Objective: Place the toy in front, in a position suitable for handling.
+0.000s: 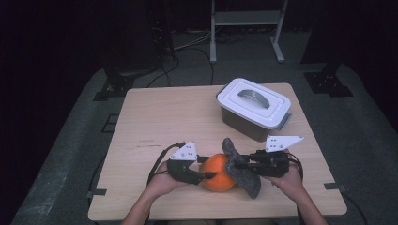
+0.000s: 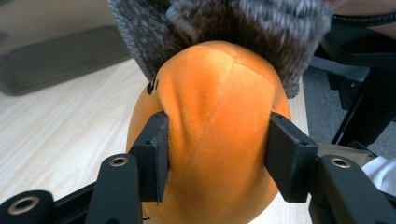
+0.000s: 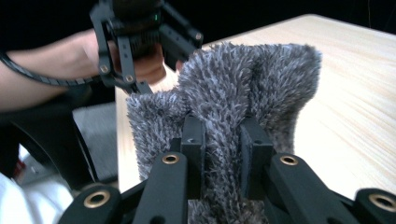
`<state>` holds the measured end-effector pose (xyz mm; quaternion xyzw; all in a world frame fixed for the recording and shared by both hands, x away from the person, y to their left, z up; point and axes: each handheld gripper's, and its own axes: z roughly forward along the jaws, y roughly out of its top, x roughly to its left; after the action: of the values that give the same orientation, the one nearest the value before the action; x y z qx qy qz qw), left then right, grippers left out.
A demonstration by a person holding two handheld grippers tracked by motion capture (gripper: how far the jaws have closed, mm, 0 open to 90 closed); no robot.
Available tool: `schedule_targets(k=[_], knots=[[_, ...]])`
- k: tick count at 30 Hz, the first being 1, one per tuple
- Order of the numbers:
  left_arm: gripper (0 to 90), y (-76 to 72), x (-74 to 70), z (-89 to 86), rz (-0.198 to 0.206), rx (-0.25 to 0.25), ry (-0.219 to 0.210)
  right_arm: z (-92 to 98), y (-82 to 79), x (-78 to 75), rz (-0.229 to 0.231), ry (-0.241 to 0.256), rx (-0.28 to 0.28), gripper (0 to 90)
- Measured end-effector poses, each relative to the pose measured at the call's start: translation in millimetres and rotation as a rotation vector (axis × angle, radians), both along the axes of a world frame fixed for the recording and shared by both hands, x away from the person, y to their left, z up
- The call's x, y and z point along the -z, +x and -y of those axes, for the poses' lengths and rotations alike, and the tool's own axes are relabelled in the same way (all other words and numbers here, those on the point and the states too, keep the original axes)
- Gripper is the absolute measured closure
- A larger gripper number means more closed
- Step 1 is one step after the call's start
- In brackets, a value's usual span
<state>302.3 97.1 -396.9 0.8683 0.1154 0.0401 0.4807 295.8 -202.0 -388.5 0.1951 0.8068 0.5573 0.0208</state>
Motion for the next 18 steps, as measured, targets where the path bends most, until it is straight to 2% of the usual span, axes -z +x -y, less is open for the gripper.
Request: schedule_targets(k=[2, 3, 5, 7, 8, 10, 12, 13, 14, 15, 17, 18], knots=[[41.7, 1.1, 2.7, 1.2, -0.026, 0.002, 0.005, -3.5, 0.5, 5.7, -0.006, -0.027, -0.007, 73.6], [35.7, 1.9, 4.0, 0.9, -0.035, 0.001, 0.002, -1.6, 4.3, 11.4, -0.047, -0.011, -0.024, 73.3], [32.6, 2.7, 5.3, 0.6, -0.041, -0.01, -0.015, -0.3, 5.2, 11.8, -0.049, -0.011, -0.022, 73.2], [19.6, 5.0, 6.9, 1.7, -0.055, -0.017, -0.022, 3.0, 7.3, 14.9, -0.065, -0.012, -0.023, 73.2], [19.6, 6.2, 8.0, 1.9, -0.068, -0.017, -0.02, 3.0, 7.3, 14.9, -0.065, -0.012, -0.023, 73.2], [19.8, 9.2, 13.6, 1.9, -0.119, -0.008, -0.041, 4.1, 7.6, 16.1, -0.067, -0.018, -0.023, 73.1], [25.8, 10.1, 17.3, 1.1, -0.132, -0.005, -0.061, 5.3, 8.9, 16.7, -0.071, -0.02, -0.02, 73.1], [36.2, 8.6, 15.5, 0.1, -0.102, -0.016, -0.057, 3.8, 7.6, 12.7, -0.06, -0.032, -0.008, 73.8], [39.4, 8.6, 15.5, 0.1, -0.102, -0.016, -0.057, 3.8, 7.6, 12.7, -0.06, -0.032, -0.008, 73.8], [39.4, 7.1, 13.0, 0.4, -0.084, -0.016, -0.048, 3.0, 6.4, 9.9, -0.045, -0.034, -0.002, 74.1], [43.3, 4.3, 11.1, 2.4, -0.062, -0.013, -0.039, -1.8, 1.3, -0.3, -0.02, 0.003, -0.013, 74.1], [43.3, 2.8, 10.6, 3.7, -0.054, -0.013, -0.036, -1.8, 1.3, -0.3, -0.02, 0.003, -0.013, 74.1]])
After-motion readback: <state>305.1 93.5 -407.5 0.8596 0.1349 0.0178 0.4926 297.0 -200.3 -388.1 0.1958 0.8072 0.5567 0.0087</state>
